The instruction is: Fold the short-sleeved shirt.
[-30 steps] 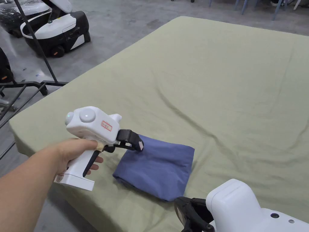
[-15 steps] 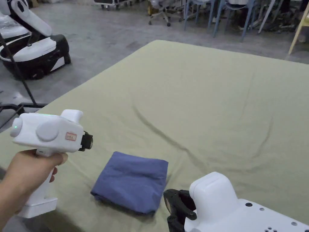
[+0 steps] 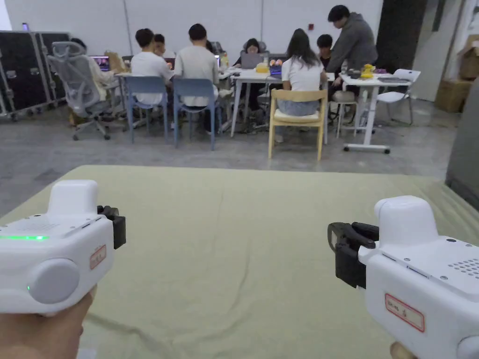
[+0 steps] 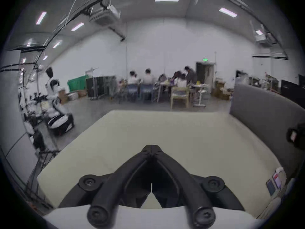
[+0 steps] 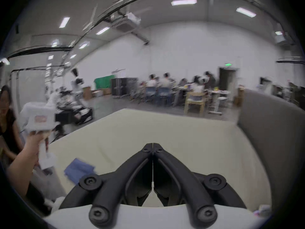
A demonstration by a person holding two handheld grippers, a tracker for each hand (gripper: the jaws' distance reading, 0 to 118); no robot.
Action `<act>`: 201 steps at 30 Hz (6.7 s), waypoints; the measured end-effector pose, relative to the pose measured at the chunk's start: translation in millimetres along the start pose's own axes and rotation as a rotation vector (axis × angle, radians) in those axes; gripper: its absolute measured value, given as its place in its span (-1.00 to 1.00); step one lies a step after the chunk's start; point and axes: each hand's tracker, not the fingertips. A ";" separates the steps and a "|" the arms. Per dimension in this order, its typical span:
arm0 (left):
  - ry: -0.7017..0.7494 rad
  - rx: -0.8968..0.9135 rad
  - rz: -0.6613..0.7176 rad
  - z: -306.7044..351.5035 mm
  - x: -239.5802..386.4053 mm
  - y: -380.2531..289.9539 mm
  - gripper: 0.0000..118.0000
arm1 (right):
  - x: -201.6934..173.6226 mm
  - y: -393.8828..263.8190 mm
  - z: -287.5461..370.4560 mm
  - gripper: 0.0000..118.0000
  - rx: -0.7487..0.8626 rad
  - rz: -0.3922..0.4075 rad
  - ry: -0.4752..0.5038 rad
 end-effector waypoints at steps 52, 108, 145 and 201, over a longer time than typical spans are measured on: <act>-0.127 0.169 0.022 58.7 153.5 60.1 1.00 | 74.2 34.1 50.2 1.00 0.131 -0.058 -0.213; -0.117 0.169 0.010 56.0 142.6 38.5 1.00 | 54.8 46.5 41.5 1.00 0.106 -0.068 -0.251; -0.141 0.165 0.017 58.8 144.6 42.0 1.00 | 52.7 48.8 44.7 1.00 0.122 -0.062 -0.279; -0.126 0.165 0.003 61.0 141.1 46.5 1.00 | 43.8 44.4 37.4 1.00 0.126 -0.011 -0.318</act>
